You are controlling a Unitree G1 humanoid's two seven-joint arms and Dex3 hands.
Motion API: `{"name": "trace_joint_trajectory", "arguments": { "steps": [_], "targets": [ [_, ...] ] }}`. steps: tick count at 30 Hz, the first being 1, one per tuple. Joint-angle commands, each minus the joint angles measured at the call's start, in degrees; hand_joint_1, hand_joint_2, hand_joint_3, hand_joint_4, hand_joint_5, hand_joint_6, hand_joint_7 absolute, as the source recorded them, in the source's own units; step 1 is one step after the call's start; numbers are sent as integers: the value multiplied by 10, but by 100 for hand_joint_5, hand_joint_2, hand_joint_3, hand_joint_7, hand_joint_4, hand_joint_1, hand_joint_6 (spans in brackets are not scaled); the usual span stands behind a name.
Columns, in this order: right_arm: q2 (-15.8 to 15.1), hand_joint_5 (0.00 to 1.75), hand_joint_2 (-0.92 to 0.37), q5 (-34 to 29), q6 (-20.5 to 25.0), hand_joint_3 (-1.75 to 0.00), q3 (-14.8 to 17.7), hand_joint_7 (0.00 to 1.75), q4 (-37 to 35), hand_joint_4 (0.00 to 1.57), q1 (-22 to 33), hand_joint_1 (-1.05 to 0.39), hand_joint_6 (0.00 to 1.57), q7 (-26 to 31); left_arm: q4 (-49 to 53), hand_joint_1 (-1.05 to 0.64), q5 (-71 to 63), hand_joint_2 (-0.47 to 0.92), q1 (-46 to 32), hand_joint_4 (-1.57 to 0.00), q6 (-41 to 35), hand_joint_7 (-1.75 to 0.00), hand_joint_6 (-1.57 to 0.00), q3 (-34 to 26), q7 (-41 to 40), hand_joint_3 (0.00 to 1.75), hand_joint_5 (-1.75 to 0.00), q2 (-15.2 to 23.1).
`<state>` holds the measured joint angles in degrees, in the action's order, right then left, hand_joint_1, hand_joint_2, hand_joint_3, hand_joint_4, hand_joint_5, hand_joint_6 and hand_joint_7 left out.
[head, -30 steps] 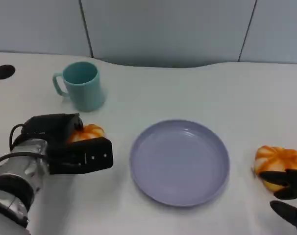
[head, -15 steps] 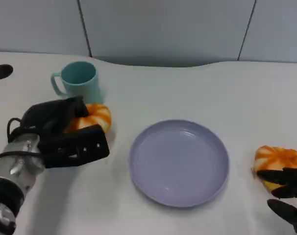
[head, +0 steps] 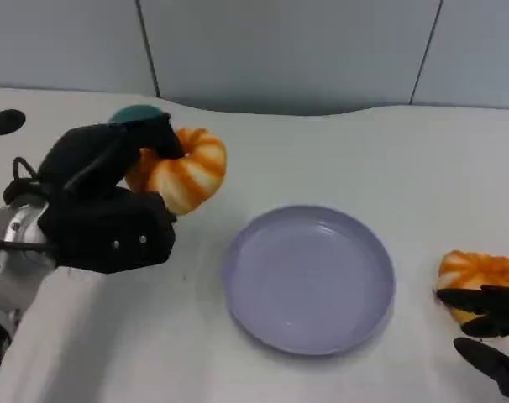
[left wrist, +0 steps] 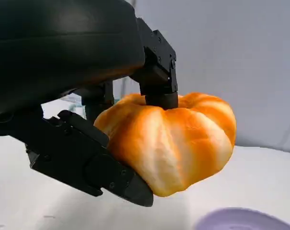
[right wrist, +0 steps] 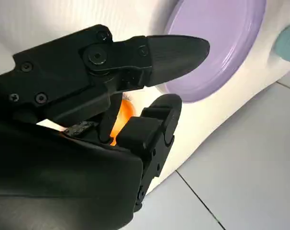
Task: Grasp the bread from the table and place it into the plate.
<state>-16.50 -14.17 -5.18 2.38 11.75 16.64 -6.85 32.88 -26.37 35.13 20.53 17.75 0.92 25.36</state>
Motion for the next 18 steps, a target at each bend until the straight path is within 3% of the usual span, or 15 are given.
{"name": "trace_joint_trajectory", "arguments": {
  "steps": [1,9,18],
  "targets": [
    [-3,60,-92,0,-10,-32,0,2,-10,71,-4,-24,83,5,-35,-9,20,87,0,-76,27,-175,-56,1,51,9,-175,-7],
    [-4,61,-92,7,-11,-32,2,2,-17,73,-8,-25,84,-1,24,-11,29,87,59,-79,97,-175,-58,29,131,9,-175,-48],
    [-5,60,-92,4,-15,-32,3,1,-18,70,-3,-26,83,1,126,-12,-11,86,119,-80,135,-175,-58,72,130,7,-175,-109]
  ]
}}
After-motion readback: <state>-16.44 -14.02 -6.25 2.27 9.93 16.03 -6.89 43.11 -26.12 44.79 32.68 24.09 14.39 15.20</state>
